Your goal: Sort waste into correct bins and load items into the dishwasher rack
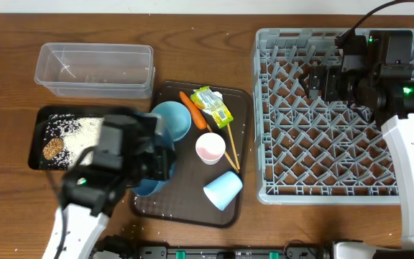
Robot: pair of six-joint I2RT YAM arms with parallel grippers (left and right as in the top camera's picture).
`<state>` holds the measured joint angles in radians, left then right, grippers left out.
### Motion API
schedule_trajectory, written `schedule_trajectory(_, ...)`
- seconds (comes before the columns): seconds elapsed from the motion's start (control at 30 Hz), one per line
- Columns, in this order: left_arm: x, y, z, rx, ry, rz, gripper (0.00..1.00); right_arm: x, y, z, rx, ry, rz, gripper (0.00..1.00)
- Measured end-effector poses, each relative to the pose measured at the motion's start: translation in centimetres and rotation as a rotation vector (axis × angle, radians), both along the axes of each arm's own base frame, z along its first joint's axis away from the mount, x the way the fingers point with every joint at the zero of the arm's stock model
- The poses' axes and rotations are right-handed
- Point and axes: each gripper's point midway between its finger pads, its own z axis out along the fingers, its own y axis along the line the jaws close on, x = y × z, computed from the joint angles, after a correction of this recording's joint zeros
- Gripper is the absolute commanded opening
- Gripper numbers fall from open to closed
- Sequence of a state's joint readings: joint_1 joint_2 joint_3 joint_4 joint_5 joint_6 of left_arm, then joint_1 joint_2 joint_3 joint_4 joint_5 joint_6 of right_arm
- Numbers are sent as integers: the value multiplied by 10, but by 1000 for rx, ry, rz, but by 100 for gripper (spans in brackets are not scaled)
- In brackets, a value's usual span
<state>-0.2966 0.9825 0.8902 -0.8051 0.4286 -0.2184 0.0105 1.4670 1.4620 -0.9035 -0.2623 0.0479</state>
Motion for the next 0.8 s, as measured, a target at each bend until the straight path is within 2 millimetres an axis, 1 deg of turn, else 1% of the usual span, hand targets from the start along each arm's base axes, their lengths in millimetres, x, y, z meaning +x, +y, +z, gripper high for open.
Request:
schedule_trajectory(0.13, -3, -22, -34, 114, 80, -77, 6, 0, 0, 0, 0, 0, 0, 93)
schedule_trajectory(0.23, -1, -37, -54, 163, 116, -121, 6, 0, 0, 0, 0, 2, 0, 92)
schedule_trajectory(0.37, 1, -49, -77, 203, 161, -150, 7, -1, 0, -1, 0, 6, 0, 92)
schedule_trajectory(0.43, 0, -49, -86, 225, 190, -149, 17, -1, 0, -1, 0, 7, 0, 92)
schedule_trajectory(0.57, 0, -48, -91, 234, 205, -139, 49, -1, 0, -1, 0, 5, 0, 93)
schedule_trajectory(0.6, 1, -47, -91, 233, 208, -131, 60, -1, 0, -1, 0, 5, 0, 94)
schedule_trajectory(0.63, 1, -47, -91, 232, 210, -126, 68, -1, 0, -1, 0, 4, 0, 94)
schedule_trajectory(0.7, 1, -47, -91, 231, 213, -118, 79, 0, 0, 0, 0, 2, 0, 94)
schedule_trajectory(0.8, 1, -47, -90, 229, 221, -105, 86, 2, 1, 2, 0, -11, 2, 94)
